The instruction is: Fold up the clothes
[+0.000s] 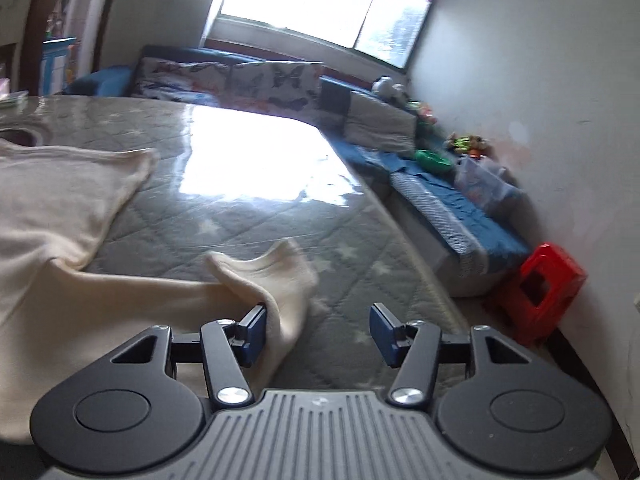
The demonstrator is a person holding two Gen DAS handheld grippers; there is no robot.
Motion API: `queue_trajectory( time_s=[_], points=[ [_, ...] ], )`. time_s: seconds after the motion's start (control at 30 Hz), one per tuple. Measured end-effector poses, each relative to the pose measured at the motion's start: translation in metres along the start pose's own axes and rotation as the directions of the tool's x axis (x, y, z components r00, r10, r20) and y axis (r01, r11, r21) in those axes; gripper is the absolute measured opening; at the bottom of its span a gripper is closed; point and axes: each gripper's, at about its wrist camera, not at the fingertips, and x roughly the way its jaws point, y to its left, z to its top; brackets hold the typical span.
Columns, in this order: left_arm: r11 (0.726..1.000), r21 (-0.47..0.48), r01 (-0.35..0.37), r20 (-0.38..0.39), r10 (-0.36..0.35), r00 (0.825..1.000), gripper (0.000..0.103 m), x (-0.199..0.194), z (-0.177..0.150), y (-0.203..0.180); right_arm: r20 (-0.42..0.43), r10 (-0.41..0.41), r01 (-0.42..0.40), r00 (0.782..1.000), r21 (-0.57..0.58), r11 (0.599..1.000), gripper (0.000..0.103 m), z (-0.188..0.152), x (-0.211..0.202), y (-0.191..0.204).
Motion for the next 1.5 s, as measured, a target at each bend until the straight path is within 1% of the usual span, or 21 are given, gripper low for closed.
queue_trajectory(
  time_s=[0.03, 0.17, 0.27, 0.3, 0.4, 0.47, 0.53, 0.6, 0.63, 0.67, 0.77, 0.87, 1.0, 1.07, 1.13, 1.2, 1.3, 1.33, 1.4, 1.43, 1.5],
  points=[
    [1.000, 0.016, 0.007, 0.005, -0.007, 1.000, 0.066, 0.001, 0.001, -0.003, -0.007, 0.000, 0.000, 1.000, 0.011, 1.000, 0.056, 0.000, 0.002, -0.003],
    [0.993, 0.119, 0.006, 0.047, -0.011, 0.999, 0.065, 0.009, 0.008, -0.026, -0.037, -0.022, 0.028, 0.999, 0.182, 0.983, 0.056, -0.004, 0.006, -0.038],
    [0.980, 0.197, 0.026, 0.079, -0.042, 0.996, 0.060, 0.021, 0.013, -0.047, -0.060, -0.028, 0.044, 0.998, 0.287, 0.957, 0.056, -0.010, 0.007, -0.060],
    [0.976, 0.215, 0.037, 0.080, -0.055, 0.995, 0.054, 0.026, 0.015, -0.054, -0.061, -0.026, 0.043, 0.998, 0.301, 0.953, 0.056, -0.012, 0.005, -0.064],
    [0.966, 0.250, 0.062, 0.062, -0.080, 0.995, 0.053, 0.044, 0.018, -0.068, -0.062, -0.017, 0.037, 0.998, 0.340, 0.940, 0.055, -0.019, 0.001, -0.074],
    [0.964, 0.259, 0.065, 0.045, -0.079, 0.996, 0.045, 0.056, 0.018, -0.072, -0.044, 0.008, 0.007, 0.999, 0.317, 0.948, 0.055, -0.014, -0.002, -0.068],
    [0.964, 0.256, 0.072, 0.028, -0.081, 0.996, 0.023, 0.066, 0.017, -0.072, -0.026, 0.034, -0.025, 0.999, 0.292, 0.956, 0.055, -0.009, -0.005, -0.062],
    [0.974, 0.199, 0.105, 0.023, -0.112, 0.993, 0.014, 0.068, 0.017, -0.062, -0.009, 0.060, -0.056, 0.998, 0.266, 0.962, 0.055, -0.004, -0.008, -0.055],
    [0.980, 0.165, 0.114, 0.037, -0.121, 0.992, 0.006, 0.065, 0.017, -0.056, 0.000, 0.074, -0.071, 0.997, 0.253, 0.965, 0.055, -0.001, -0.010, -0.052],
    [0.985, 0.133, 0.108, 0.058, -0.116, 0.991, 0.003, 0.060, 0.016, -0.049, 0.008, 0.087, -0.086, 0.996, 0.240, 0.967, 0.055, 0.002, -0.011, -0.049],
    [0.995, -0.006, 0.100, 0.101, -0.099, 0.990, 0.003, 0.046, 0.017, -0.017, 0.032, 0.128, -0.132, 0.991, 0.199, 0.971, 0.055, 0.009, -0.016, -0.039],
    [0.991, -0.135, 0.016, 0.118, 0.000, 0.993, 0.002, 0.036, 0.016, 0.018, 0.053, 0.170, -0.176, 0.984, 0.156, 0.972, 0.054, 0.017, -0.021, -0.029],
    [0.959, -0.271, -0.085, 0.091, 0.114, 0.989, 0.002, 0.031, 0.007, 0.061, 0.081, 0.235, -0.242, 0.969, 0.082, 0.967, 0.054, 0.028, -0.027, -0.009],
    [0.934, -0.330, -0.136, 0.069, 0.167, 0.983, 0.002, 0.030, 0.001, 0.079, 0.082, 0.276, -0.281, 0.958, 0.056, 0.958, 0.054, 0.031, -0.030, 0.001],
    [0.903, -0.390, -0.180, 0.015, 0.202, 0.979, 0.002, 0.033, -0.007, 0.094, 0.080, 0.315, -0.317, 0.946, 0.016, 0.948, 0.054, 0.033, -0.033, 0.010],
    [0.876, -0.419, -0.240, -0.039, 0.246, 0.968, 0.002, 0.035, -0.019, 0.103, 0.076, 0.353, -0.352, 0.933, -0.023, 0.936, 0.054, 0.035, -0.036, 0.019],
    [0.847, -0.444, -0.292, -0.134, 0.260, 0.956, 0.003, 0.040, -0.038, 0.114, 0.059, 0.423, -0.418, 0.904, -0.071, 0.905, 0.054, 0.038, -0.041, 0.030],
    [0.849, -0.438, -0.295, -0.145, 0.257, 0.955, 0.003, 0.039, -0.041, 0.114, 0.051, 0.448, -0.443, 0.893, -0.085, 0.893, 0.054, 0.039, -0.043, 0.033],
    [0.876, -0.398, -0.274, -0.121, 0.246, 0.962, 0.004, 0.032, -0.042, 0.106, 0.035, 0.497, -0.490, 0.867, -0.111, 0.864, 0.054, 0.040, -0.047, 0.039],
    [0.894, -0.374, -0.246, -0.095, 0.227, 0.969, 0.004, 0.026, -0.039, 0.100, 0.018, 0.540, -0.533, 0.842, -0.141, 0.835, 0.054, 0.041, -0.052, 0.045],
    [0.934, -0.315, -0.170, -0.041, 0.166, 0.985, 0.005, 0.016, -0.033, 0.081, -0.011, 0.595, -0.587, 0.804, -0.180, 0.789, 0.053, 0.040, -0.061, 0.054]
  ],
)
